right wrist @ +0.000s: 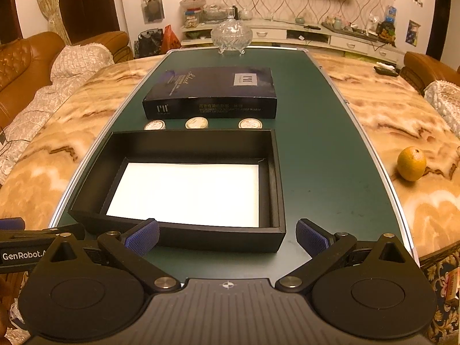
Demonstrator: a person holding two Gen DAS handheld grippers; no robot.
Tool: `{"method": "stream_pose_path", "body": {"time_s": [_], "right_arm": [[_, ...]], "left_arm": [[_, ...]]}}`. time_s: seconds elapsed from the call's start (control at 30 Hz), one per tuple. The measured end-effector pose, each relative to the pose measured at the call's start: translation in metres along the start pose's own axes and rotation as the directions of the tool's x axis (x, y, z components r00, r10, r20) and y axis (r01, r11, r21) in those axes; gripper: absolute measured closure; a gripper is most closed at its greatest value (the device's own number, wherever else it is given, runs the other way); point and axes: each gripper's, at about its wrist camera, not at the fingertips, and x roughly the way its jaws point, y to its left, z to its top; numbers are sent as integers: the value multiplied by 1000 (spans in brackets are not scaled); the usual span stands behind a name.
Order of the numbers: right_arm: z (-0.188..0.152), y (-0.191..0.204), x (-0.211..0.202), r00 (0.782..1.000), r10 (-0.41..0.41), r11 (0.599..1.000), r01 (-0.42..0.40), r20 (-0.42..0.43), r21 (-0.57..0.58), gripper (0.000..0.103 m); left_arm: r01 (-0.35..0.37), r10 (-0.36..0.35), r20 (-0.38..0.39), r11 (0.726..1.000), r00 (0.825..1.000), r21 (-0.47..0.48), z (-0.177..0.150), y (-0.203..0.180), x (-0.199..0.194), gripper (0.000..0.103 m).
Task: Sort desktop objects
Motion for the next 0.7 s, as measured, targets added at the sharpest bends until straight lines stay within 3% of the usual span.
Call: {"method": "stream_pose_path", "body": {"time_s": [0.7], "right_arm": [[-1,1,-2,1000,22,1000,-22,4,4,0]], "left_arm": [[1,-2,17,1000,1000,28,-2,-9,-9,0]]}}
